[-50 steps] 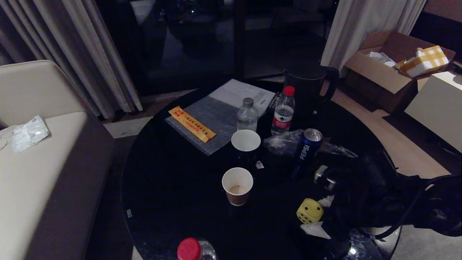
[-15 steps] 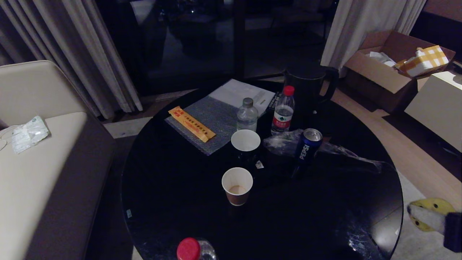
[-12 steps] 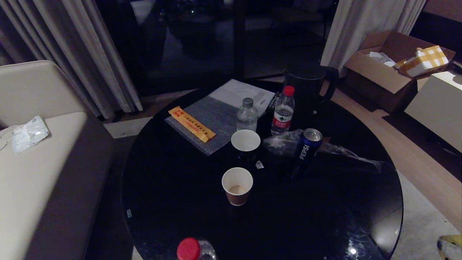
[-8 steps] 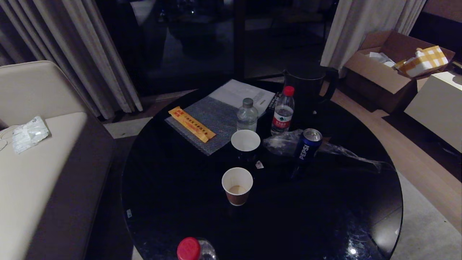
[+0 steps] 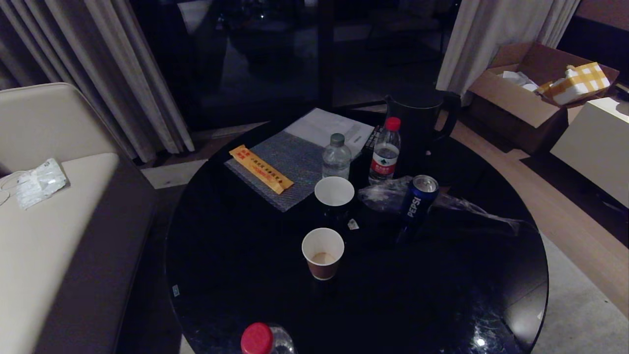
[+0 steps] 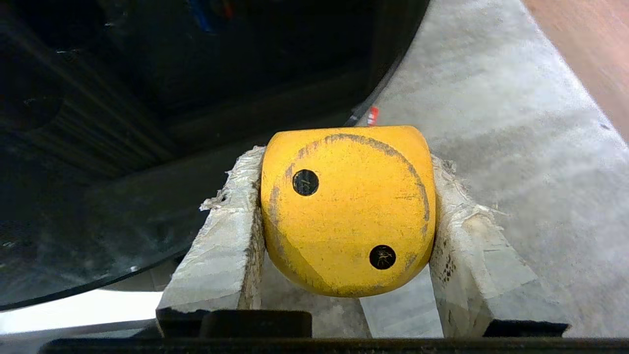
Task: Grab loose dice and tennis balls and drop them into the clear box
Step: Put the toys in the box
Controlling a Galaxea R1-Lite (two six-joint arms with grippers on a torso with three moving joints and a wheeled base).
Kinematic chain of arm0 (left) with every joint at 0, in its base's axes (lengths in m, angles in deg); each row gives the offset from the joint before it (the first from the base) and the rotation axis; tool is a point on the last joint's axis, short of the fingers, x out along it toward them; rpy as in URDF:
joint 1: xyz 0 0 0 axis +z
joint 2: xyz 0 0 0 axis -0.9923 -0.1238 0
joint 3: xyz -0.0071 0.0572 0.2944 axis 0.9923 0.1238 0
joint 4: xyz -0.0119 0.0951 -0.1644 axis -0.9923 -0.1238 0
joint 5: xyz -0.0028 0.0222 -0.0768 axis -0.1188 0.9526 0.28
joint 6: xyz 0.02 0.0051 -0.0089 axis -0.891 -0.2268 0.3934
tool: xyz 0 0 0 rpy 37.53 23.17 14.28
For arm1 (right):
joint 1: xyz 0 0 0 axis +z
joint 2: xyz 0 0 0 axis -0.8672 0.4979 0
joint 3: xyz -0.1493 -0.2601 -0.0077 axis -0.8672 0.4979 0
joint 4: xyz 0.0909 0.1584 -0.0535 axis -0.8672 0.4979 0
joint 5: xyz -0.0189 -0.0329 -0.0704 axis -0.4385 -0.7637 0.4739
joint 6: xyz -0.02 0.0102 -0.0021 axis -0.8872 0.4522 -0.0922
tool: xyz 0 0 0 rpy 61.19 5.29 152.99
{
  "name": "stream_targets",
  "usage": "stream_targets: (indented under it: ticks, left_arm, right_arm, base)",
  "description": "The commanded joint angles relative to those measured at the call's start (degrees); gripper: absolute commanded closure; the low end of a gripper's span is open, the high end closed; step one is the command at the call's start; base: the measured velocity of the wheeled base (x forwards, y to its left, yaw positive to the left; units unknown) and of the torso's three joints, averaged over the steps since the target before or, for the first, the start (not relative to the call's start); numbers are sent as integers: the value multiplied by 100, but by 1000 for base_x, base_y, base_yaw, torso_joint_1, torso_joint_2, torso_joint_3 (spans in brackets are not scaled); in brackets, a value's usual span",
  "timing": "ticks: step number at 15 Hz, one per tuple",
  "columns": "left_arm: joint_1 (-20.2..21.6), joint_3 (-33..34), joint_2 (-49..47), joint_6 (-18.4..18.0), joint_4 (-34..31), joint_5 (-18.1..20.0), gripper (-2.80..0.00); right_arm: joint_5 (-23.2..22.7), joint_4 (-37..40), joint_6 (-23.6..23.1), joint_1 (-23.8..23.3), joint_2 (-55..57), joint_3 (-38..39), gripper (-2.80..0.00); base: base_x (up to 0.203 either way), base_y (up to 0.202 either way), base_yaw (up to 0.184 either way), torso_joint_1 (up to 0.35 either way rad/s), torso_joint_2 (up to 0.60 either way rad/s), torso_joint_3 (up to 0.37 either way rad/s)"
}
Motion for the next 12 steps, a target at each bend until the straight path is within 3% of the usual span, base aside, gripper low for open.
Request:
stream_targets:
  ticks: [1,6,12]
  left_arm:
    - [0,9,-5,9,1,-4,0]
    - [0,9,-6,4,1,-4,0]
    - [0,9,1,4,1,-4,0]
  right_arm:
    - [4,-4,40,220,-160,77,0]
    - [14,0,-10,503,-1655,77,0]
    - [42,-5,-27,524,-1639,77,0]
  base:
    - [0,0,0,0,0,0]
    - [0,0,0,0,0,0]
    - [0,0,0,0,0,0]
